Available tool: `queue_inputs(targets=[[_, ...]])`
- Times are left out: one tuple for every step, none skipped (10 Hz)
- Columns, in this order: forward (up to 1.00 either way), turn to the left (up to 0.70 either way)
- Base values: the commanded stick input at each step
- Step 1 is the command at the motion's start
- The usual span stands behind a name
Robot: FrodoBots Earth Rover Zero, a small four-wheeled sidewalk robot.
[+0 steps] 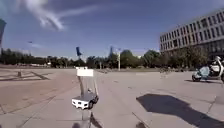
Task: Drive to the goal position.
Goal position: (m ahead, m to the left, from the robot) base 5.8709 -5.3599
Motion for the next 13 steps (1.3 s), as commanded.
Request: queue_inputs(targets=[[0.70, -0.06], [0.70, -0.06], [0.70, -0.06], [0.70, -0.06], [0.70, -0.06], [0.70, -0.06], [0.70, -0.06], [0.70, -0.06], [0.70, -0.06], [0.70, -0.06], [0.70, -0.06], [0.70, -0.06], [0.70, -0.06]])
